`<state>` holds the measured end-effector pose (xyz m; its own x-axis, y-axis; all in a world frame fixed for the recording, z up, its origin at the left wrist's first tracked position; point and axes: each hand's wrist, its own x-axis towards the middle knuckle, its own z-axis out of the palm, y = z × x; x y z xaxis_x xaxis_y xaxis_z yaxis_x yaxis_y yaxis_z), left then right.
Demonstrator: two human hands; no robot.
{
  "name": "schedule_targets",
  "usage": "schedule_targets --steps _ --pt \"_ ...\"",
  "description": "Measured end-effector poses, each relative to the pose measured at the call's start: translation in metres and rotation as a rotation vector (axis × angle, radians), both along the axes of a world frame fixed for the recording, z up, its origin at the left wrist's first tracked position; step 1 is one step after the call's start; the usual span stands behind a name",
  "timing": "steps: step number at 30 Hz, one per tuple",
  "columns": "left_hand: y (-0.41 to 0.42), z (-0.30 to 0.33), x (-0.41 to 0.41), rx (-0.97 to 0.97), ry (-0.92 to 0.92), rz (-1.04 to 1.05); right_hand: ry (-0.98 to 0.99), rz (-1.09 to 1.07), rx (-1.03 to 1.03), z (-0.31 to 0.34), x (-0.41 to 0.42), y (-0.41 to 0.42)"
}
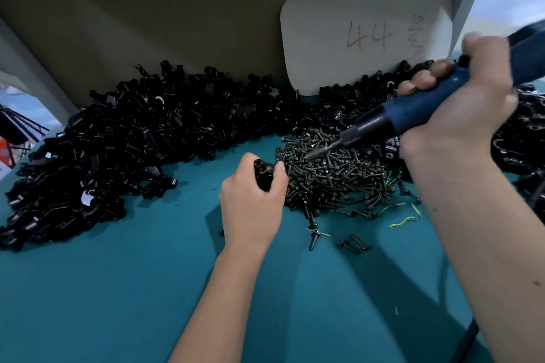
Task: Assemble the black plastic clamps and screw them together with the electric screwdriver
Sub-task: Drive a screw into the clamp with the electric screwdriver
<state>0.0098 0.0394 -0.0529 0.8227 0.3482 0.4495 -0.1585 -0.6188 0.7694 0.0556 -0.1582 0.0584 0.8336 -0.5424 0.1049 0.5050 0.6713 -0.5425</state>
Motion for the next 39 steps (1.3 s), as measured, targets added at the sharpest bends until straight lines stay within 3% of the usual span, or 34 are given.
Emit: schedule_targets --steps 6,20,39 --pt "-0.001 0.0 -0.002 0.043 -0.015 -0.088 0.167 0.038 0.106 -0.011 0.002 0.009" --pt "0.0 0.003 -0.002 0.135 -0.016 -0.195 0.308 0.14 0.197 -0.032 0.006 0.014" --pt "-0.008 0.004 -0.005 0.197 0.035 -0.071 0.316 0.119 0.221 -0.037 0.007 0.016"
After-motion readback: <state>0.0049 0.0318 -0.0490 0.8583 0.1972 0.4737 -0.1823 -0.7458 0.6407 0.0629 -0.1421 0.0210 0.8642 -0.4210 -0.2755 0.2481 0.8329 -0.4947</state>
